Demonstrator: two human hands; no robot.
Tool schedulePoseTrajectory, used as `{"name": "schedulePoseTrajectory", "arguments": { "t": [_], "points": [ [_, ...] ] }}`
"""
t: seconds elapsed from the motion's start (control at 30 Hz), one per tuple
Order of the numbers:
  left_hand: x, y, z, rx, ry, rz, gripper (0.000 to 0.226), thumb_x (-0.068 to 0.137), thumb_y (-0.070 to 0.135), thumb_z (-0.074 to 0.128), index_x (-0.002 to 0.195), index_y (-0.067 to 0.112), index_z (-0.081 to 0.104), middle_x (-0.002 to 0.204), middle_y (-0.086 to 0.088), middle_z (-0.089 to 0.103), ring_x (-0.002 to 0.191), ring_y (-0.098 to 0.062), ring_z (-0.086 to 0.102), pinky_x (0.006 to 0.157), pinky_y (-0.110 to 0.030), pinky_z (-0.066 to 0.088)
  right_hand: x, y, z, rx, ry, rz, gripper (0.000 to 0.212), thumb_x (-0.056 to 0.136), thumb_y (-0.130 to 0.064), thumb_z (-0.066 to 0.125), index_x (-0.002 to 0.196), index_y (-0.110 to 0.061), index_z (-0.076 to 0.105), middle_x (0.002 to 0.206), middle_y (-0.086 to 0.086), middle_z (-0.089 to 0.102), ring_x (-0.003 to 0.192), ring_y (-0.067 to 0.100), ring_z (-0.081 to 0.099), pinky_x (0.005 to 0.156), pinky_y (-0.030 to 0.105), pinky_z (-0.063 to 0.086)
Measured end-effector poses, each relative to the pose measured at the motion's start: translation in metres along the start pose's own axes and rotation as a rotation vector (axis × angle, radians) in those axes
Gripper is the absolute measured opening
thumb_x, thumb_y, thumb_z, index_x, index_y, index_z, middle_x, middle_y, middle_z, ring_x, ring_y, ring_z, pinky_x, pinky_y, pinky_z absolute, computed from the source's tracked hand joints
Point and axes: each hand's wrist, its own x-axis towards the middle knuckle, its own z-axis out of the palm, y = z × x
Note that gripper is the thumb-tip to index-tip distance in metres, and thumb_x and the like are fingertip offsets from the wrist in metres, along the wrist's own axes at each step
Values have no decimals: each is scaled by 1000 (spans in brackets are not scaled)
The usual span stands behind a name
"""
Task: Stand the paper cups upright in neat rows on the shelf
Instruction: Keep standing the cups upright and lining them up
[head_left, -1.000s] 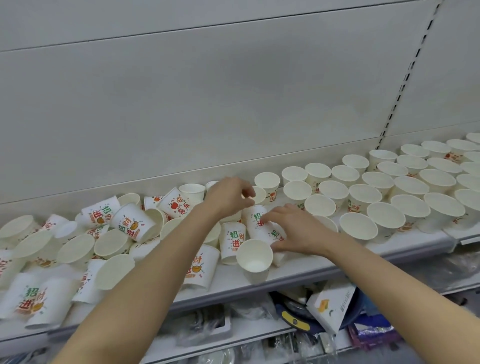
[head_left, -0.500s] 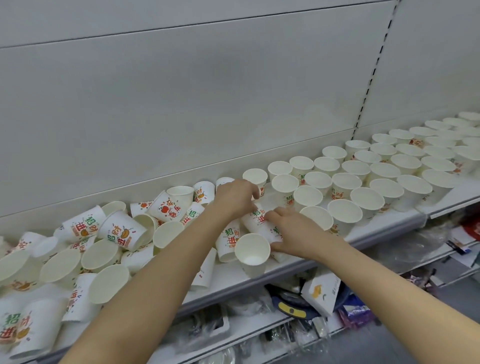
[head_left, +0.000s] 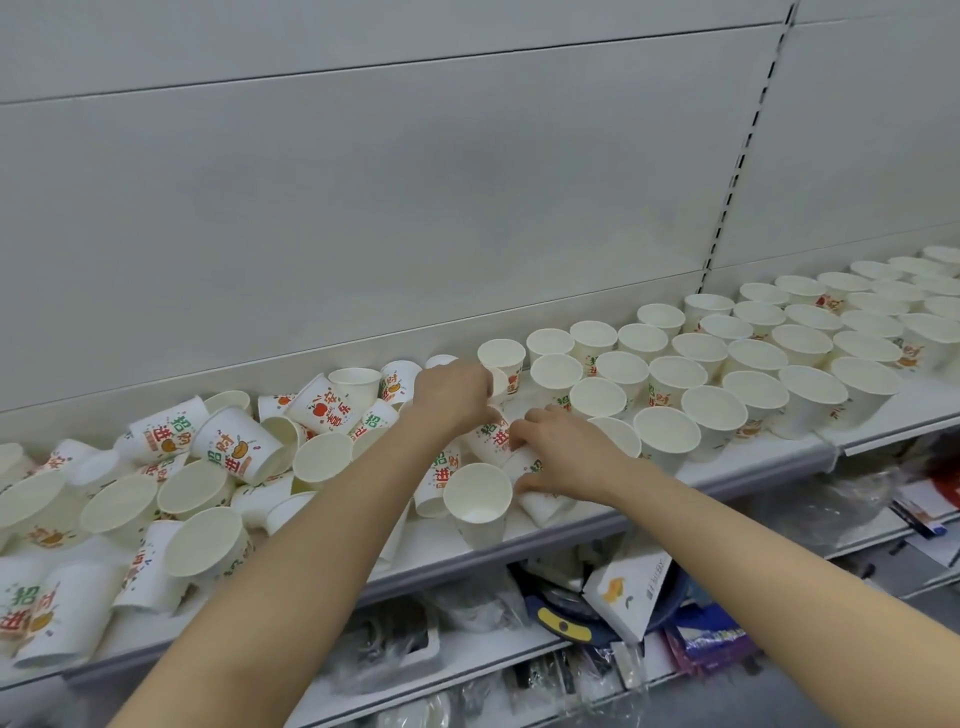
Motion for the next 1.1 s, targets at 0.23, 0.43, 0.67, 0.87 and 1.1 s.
{"name": "schedulePoseTrajectory", "arguments": {
  "t": [0.23, 0.43, 0.67, 0.87, 1.1],
  "points": [
    [-3, 5, 4, -52, -1, -146, 34, 80, 44, 68, 100, 16, 64, 104, -2, 65, 94, -24, 61, 69, -30, 43, -2, 12, -31, 303, -44, 16, 10, 70, -20, 77, 68, -22, 68, 71, -11, 67, 70, 8, 61, 66, 31, 51],
    [-3, 3, 10, -22, -74, -192, 35, 79, 49, 67, 94, 18, 59, 100, -2, 68, 87, -21, 60, 66, -30, 42, -15, 18, -28, 318, -14, -40, 11, 74, -20, 76, 69, -24, 67, 72, -11, 67, 71, 4, 60, 65, 26, 49],
    [2, 10, 3, -19, -233, -102, 37, 79, 44, 74, 107, 21, 65, 104, 1, 68, 97, -20, 64, 80, -33, 52, -24, 22, -27, 303, 44, -81, 4, 78, -21, 74, 77, -21, 70, 79, -10, 67, 77, 8, 59, 71, 31, 50],
    [9, 7, -10, -344, -169, -82, 17, 73, 26, 82, 67, 26, 66, 71, 9, 66, 69, -12, 60, 76, -33, 54, -27, 30, -24, 362, 93, -57, 5, 78, -21, 74, 76, -24, 70, 76, -13, 68, 75, 4, 60, 73, 33, 52],
    [0, 22, 20, -346, 72, 17, 8, 76, 32, 76, 77, 28, 69, 81, 11, 69, 85, -14, 63, 71, -33, 52, -29, 35, -14, 323, 188, -21, 7, 78, -22, 74, 75, -27, 70, 77, -12, 67, 83, 9, 54, 75, 38, 49]
  ]
}}
